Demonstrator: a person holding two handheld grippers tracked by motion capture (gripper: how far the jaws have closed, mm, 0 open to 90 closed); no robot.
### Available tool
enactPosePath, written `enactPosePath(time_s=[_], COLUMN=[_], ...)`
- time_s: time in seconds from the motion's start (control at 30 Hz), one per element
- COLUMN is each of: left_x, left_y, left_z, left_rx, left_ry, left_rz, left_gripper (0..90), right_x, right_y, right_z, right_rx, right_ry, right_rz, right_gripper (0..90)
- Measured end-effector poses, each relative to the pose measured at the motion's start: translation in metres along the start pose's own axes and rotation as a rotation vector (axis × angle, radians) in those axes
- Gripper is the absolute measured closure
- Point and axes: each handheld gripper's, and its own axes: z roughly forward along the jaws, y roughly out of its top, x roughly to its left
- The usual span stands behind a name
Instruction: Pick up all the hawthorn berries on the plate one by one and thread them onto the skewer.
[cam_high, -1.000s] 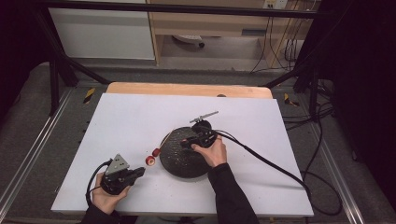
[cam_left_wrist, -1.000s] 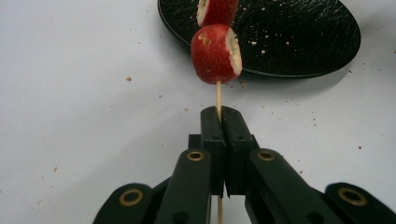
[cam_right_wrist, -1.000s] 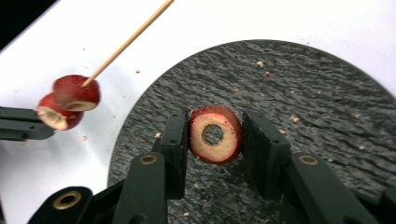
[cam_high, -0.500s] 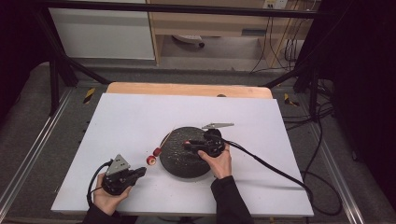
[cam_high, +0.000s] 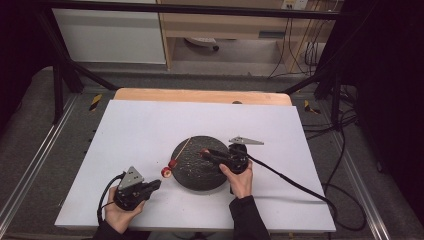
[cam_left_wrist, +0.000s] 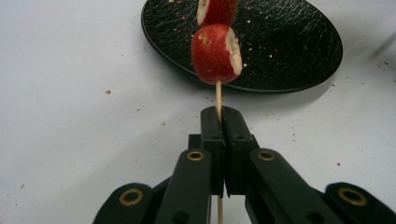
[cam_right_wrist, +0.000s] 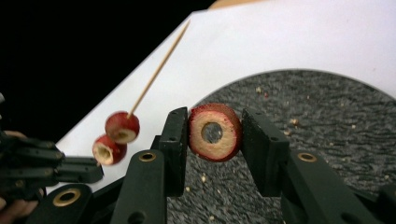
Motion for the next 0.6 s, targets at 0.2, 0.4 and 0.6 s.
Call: enactPosePath(time_s=[0.2, 0.4, 0.6], left_x=[-0.005, -0.009, -0.015], left_y=[0.004, 0.009, 0.016], left_z=[0.001, 0.003, 0.004], left_rx=[-0.016, -0.031, -0.053], left_ry=[0.006, 0.006, 0.003], left_rz=[0.0, -0.012, -0.01], left_gripper=[88.4, 88.4, 88.4], right_x=[0.003, 0.004, 0.003], right_y=[0.002, 0.008, 0.015], right_z=[-0.007, -0.014, -0.017], right_rx=[-0.091, -0.172, -0.216], right_ry=[0.01, 0.02, 0.035], right_rz=[-0.002, 0.014, 0.042], right_gripper=[62.8, 62.8, 62.8])
